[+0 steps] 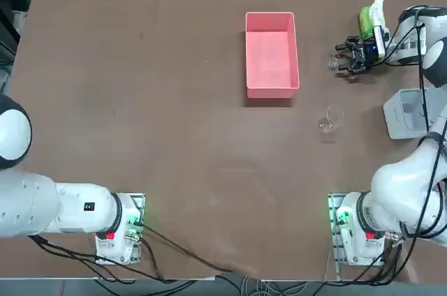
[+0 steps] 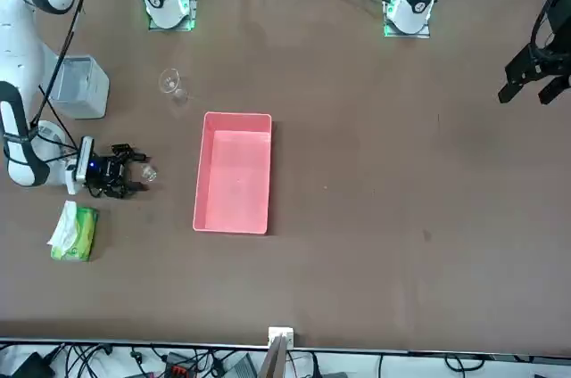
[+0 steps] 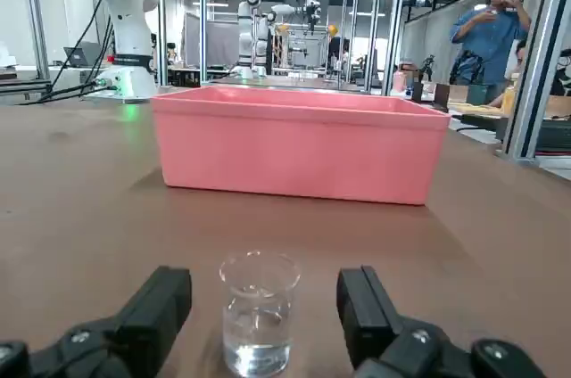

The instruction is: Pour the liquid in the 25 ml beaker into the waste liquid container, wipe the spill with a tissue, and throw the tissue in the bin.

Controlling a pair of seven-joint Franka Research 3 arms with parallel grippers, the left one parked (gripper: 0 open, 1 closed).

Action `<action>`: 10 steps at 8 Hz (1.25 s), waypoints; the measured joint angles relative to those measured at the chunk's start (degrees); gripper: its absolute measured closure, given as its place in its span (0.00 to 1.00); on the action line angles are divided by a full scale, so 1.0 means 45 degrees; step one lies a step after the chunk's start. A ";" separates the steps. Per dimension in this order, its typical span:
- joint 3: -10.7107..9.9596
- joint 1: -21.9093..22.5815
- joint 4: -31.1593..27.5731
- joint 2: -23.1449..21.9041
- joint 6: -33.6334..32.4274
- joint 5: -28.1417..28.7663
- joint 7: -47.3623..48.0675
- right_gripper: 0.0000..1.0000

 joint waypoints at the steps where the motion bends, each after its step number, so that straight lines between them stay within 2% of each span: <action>1: -0.0003 0.0031 0.0014 0.0000 0.0048 0.0000 0.0009 0.00; 10: -0.0213 0.0358 0.0125 -0.0021 0.0238 0.0000 0.0052 0.00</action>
